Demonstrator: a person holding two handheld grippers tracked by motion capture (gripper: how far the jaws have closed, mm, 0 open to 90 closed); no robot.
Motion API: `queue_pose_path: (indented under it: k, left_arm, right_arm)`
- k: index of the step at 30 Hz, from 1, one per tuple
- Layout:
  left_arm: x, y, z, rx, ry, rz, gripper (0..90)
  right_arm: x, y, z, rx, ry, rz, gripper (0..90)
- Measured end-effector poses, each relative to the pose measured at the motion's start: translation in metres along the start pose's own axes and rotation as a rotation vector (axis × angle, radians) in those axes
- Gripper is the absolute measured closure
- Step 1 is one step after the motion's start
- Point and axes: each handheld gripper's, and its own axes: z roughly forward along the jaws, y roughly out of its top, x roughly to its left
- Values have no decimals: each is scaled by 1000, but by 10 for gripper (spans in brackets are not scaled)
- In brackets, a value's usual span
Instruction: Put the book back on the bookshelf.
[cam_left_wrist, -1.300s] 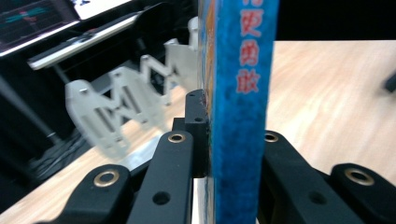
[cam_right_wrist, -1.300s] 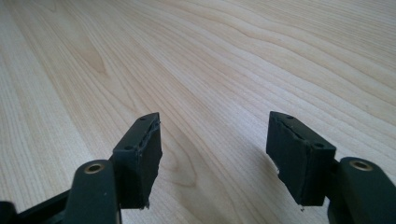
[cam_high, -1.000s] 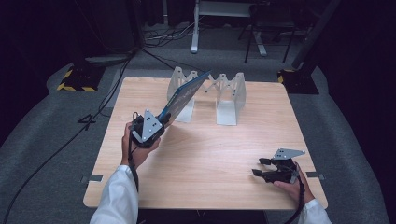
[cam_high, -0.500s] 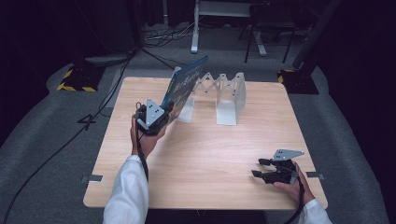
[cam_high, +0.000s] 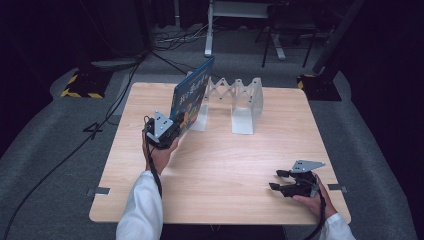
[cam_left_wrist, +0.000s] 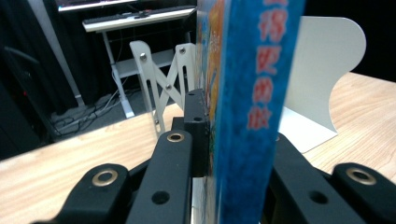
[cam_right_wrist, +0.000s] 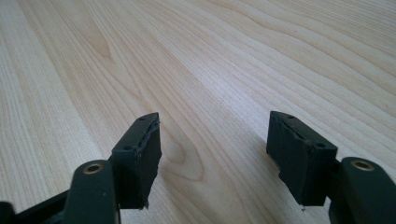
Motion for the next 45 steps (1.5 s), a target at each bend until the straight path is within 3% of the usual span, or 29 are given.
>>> queue_pose_path:
  k: [4,9,21,26,36,45]
  left_arm:
    - [3,-4,3,7,1,-51,824]
    - [4,-3,6,21,2,-69,822]
    - [3,-11,24,43,28,-159,822]
    - [1,-10,29,47,36,-165,821]
    - [-11,-8,45,36,69,-221,808]
    - [-6,-7,52,51,81,-223,803]
  right_arm:
    - [0,0,0,-1,0,4,359]
    - [0,0,0,-2,-2,-5,359]
    - [1,0,1,-1,-10,-15,358]
    - [3,0,1,-1,-22,-27,354]
    - [6,0,3,6,-57,-50,354]
    - [6,0,3,5,-57,-53,355]
